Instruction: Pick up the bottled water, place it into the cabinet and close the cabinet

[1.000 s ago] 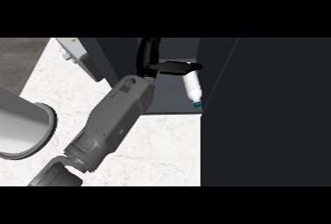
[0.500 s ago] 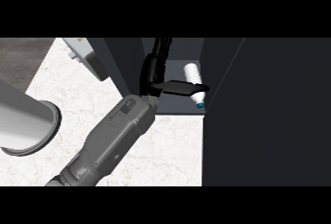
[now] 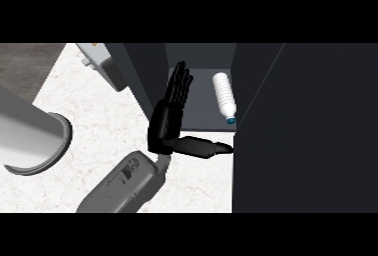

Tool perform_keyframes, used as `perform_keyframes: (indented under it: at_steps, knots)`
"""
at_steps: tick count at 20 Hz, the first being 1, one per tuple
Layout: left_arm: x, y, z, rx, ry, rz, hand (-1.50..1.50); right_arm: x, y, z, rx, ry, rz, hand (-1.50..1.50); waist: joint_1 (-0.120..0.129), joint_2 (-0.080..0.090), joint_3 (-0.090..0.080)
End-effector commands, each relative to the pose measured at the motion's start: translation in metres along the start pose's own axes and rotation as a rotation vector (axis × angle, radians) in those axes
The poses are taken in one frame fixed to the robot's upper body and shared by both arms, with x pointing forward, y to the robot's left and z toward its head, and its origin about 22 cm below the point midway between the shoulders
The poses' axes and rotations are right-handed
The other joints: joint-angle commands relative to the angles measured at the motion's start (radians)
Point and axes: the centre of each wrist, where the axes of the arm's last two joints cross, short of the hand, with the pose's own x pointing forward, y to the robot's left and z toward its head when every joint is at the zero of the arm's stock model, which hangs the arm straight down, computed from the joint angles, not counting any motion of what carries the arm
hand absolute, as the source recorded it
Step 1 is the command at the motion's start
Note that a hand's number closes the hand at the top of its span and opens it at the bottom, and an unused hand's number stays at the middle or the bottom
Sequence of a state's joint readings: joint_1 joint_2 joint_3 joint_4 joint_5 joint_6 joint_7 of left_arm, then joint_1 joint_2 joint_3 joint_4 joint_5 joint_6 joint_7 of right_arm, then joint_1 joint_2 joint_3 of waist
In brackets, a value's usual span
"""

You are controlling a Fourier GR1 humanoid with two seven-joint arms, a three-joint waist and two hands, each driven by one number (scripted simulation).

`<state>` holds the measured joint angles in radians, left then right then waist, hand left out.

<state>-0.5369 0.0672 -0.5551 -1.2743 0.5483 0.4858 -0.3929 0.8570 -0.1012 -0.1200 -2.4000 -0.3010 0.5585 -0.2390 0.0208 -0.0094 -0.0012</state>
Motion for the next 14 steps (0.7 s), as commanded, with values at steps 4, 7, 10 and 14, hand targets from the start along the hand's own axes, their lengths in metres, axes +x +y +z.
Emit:
perform_keyframes:
  at_steps: [4, 7, 10, 14]
  knots:
    - [0.010, 0.014, 0.061, 0.005, 0.021, 0.026, -1.50, 0.042, 0.019, -0.012, 0.212, 0.039, 0.014, 1.50, -0.006, 0.003, -0.001]
    - [0.021, 0.021, 0.072, 0.025, 0.019, 0.036, -1.50, 0.040, 0.019, -0.016, 0.320, 0.069, 0.023, 1.50, -0.008, 0.004, -0.001]
    - [0.031, 0.040, 0.100, 0.039, 0.028, 0.034, -1.50, 0.043, 0.025, -0.017, 0.376, 0.043, 0.016, 1.50, -0.008, 0.000, -0.001]
    - [0.044, 0.057, 0.111, 0.056, 0.011, 0.025, -1.50, 0.041, 0.039, -0.018, 0.427, 0.089, -0.029, 1.50, -0.019, 0.002, -0.001]
